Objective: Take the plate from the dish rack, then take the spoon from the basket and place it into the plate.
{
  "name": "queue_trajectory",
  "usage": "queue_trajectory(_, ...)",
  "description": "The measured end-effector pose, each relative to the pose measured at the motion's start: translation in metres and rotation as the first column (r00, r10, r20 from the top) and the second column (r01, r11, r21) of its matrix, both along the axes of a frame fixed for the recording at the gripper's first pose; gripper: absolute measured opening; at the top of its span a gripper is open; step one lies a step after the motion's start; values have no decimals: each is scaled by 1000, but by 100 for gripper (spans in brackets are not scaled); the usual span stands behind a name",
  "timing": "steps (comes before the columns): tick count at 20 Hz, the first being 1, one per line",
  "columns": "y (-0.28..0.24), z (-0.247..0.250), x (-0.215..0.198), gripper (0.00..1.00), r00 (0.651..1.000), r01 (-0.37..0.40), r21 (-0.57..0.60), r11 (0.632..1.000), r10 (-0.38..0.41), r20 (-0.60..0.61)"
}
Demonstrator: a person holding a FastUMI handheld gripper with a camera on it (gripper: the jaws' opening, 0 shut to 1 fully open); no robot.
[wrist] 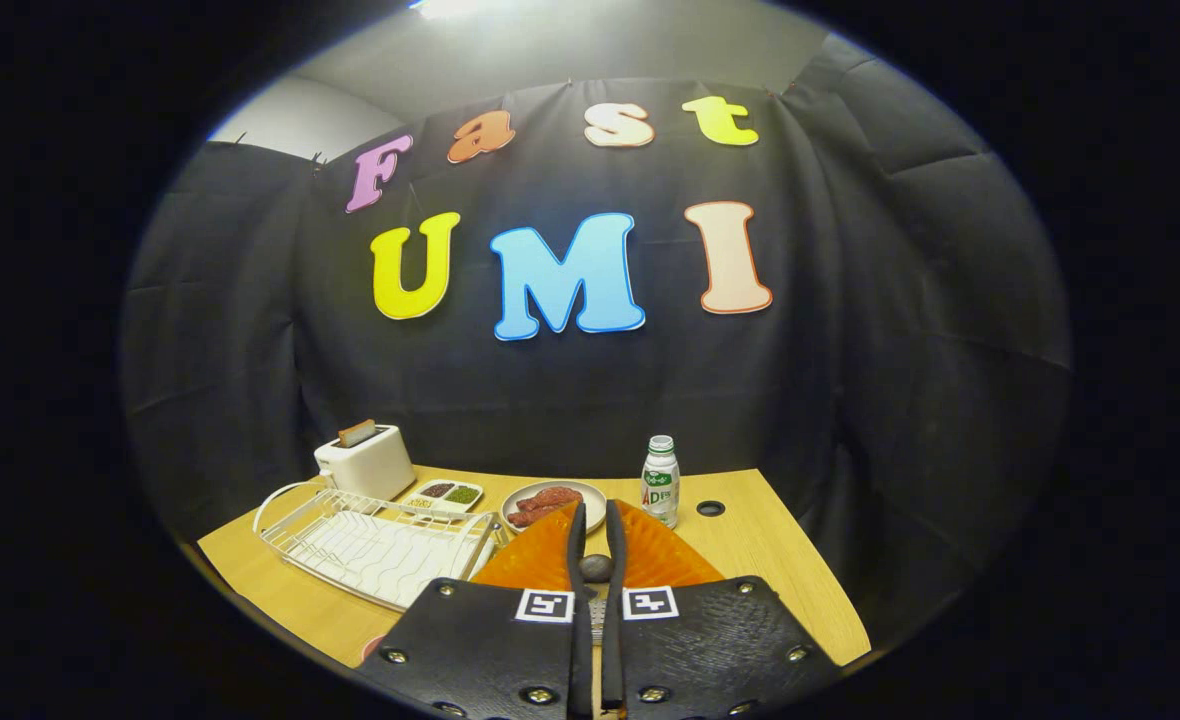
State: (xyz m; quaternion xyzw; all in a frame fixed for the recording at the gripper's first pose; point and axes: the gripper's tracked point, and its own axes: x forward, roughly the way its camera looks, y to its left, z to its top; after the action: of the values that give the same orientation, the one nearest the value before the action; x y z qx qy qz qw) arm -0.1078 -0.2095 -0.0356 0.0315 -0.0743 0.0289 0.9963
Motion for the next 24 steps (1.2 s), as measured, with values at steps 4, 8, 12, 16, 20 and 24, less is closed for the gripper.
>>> queue_trajectory(4,20,-14,-25,3,999,-25,-6,1000,25,-24)
queue_trajectory(8,52,-36,-40,4,996,-63,0,998,62,-65)
queue_trajectory(12,81,-54,-47,4,990,-101,-8,995,100,-101)
queue_trajectory(16,107,-67,-45,4,981,-141,-12,990,138,-135)
queue_trajectory(20,132,-88,-40,3,967,-184,-31,982,176,-183)
queue_trajectory(24,156,-106,-33,4,951,-224,-39,974,209,-228)
